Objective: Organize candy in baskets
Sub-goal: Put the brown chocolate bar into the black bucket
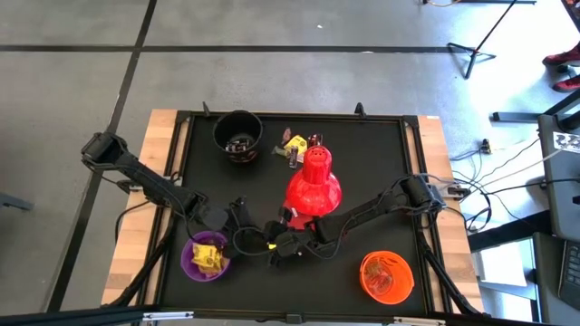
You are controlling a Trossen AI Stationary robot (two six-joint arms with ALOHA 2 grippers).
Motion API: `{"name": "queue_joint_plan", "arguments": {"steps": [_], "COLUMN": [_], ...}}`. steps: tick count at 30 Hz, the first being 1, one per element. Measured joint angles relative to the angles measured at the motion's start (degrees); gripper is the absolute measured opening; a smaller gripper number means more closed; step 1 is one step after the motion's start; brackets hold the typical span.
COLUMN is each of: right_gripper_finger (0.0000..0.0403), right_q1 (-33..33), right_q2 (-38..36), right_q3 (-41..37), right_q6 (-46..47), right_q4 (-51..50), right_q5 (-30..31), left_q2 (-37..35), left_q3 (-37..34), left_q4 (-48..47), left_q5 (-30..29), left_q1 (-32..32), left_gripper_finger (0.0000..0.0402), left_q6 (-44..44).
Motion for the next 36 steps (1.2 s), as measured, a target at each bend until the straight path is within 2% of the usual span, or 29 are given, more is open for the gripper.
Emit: {"name": "queue_joint_plan", "arguments": {"steps": [8, 12, 18, 23, 28, 36], "right_gripper_finger": [0.0157, 0.0189, 0.0187, 0.017, 0.0158, 0.0156], "right_q1": [0.03, 0.05, 0.47, 2.47, 5.62, 7.59], "right_q2": [-0.54, -3.84, -10.96, -15.03, -15.69, -15.72], "right_q3": [0.0, 0.0, 0.07, 0.07, 0.04, -4.57], "right_q6": [-0.11, 1.98, 3.18, 2.94, 3.04, 7.73], "right_q4": [-0.81, -5.92, -14.48, -20.1, -22.52, -22.6], "right_q5": [-2.76, -4.27, -2.56, 6.23, 12.63, 10.54], "left_q2": [0.0, -0.04, 0.04, 0.04, 0.04, -0.25], "left_q3": [0.07, 0.12, 0.07, 0.07, 0.05, 0.05], "left_q4": [-2.81, -3.95, -4.77, -5.02, -5.73, -5.68], "left_q5": [-0.24, -0.22, -0.22, -0.16, 0.33, 1.41], "left_q1": [0.02, 0.02, 0.0, 0.0, 0.0, 0.82], "left_gripper_finger": [0.0015, 0.0016, 0.0016, 0.0016, 0.0016, 0.0016], "left_q6": [-0.3, -0.34, -0.34, -1.04, -1.41, -1.41]}}
